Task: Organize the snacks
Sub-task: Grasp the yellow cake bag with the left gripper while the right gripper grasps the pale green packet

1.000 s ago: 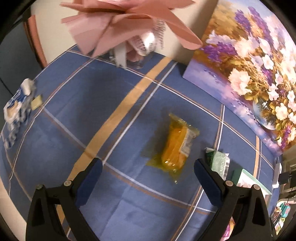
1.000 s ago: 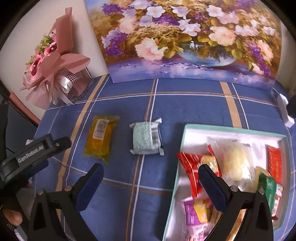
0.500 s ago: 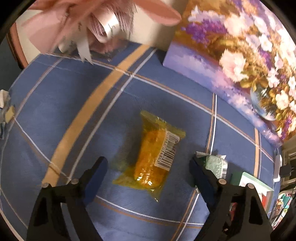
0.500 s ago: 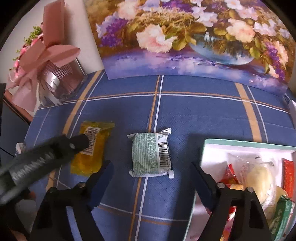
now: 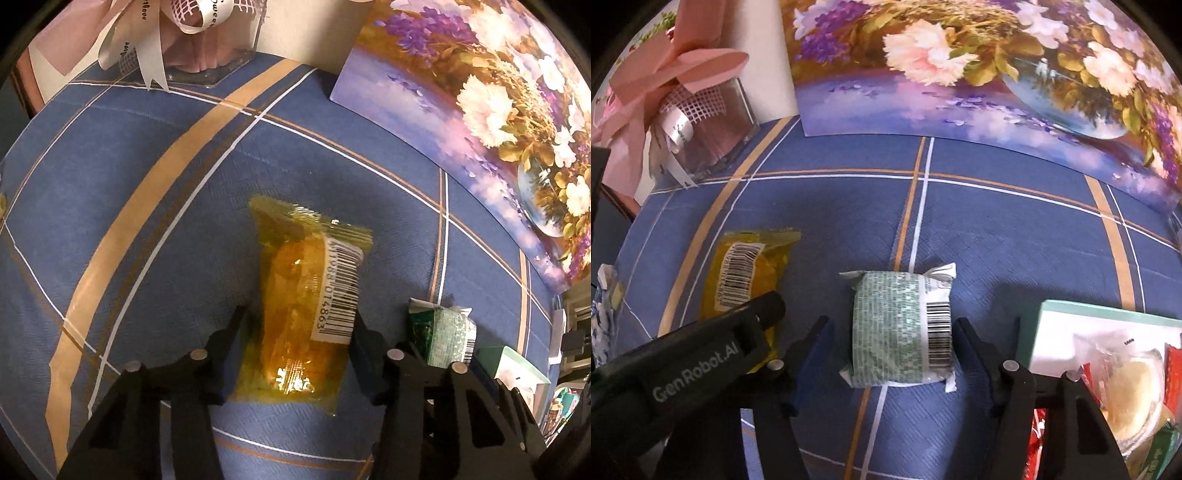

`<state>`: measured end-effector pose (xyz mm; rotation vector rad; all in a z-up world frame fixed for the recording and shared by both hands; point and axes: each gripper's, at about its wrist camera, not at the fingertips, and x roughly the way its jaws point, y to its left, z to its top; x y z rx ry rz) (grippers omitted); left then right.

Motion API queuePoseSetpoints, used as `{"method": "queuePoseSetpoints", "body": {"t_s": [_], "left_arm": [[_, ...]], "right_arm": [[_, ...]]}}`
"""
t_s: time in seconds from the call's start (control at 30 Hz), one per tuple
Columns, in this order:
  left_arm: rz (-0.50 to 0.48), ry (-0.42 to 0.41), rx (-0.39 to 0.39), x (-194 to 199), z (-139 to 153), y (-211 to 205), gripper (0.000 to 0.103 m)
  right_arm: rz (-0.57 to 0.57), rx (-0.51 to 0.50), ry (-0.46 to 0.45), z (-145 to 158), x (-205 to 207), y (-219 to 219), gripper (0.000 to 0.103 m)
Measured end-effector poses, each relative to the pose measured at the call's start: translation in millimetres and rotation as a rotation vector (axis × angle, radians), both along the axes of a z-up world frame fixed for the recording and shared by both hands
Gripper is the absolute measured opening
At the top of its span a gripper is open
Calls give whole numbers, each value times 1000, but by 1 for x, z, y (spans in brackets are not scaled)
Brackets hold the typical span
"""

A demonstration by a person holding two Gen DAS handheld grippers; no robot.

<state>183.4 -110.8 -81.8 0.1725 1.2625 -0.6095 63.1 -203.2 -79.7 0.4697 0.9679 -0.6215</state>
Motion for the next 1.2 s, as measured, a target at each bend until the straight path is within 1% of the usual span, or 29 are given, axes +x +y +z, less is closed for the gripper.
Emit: {"method": "queuePoseSetpoints", "body": {"t_s": [0.07,0.1,0.17,0.33,0.53,0.6,0.73,1.03,1.2], "left_arm": [[-2,-3,5,0,0,0,50],[-3,-5,7,-1,0,0,49],[-1,-7,13,-2,0,0,47],[-1,-11,31,-2,0,-1,46],[16,-7,20,-3,1,3,41],[23,-1,15,-2,1,5,40],[37,6,13,-2,5,10,40],[45,-6,17,-5,23,14,40],[53,-15,19,-11,38,17,40]], "right_arm": [[0,-9,7,-1,2,1,67],[-1,-5,9,-3,2,0,62],[-2,7,8,-6,2,0,58],[0,-8,14,-6,0,1,57],[-1,-28,24,-8,3,3,54],[-5,-28,24,-7,2,3,52],[-12,-18,11,-2,-1,2,52],[1,-38,8,17,-7,11,52],[-2,-45,13,28,-14,16,52]]}}
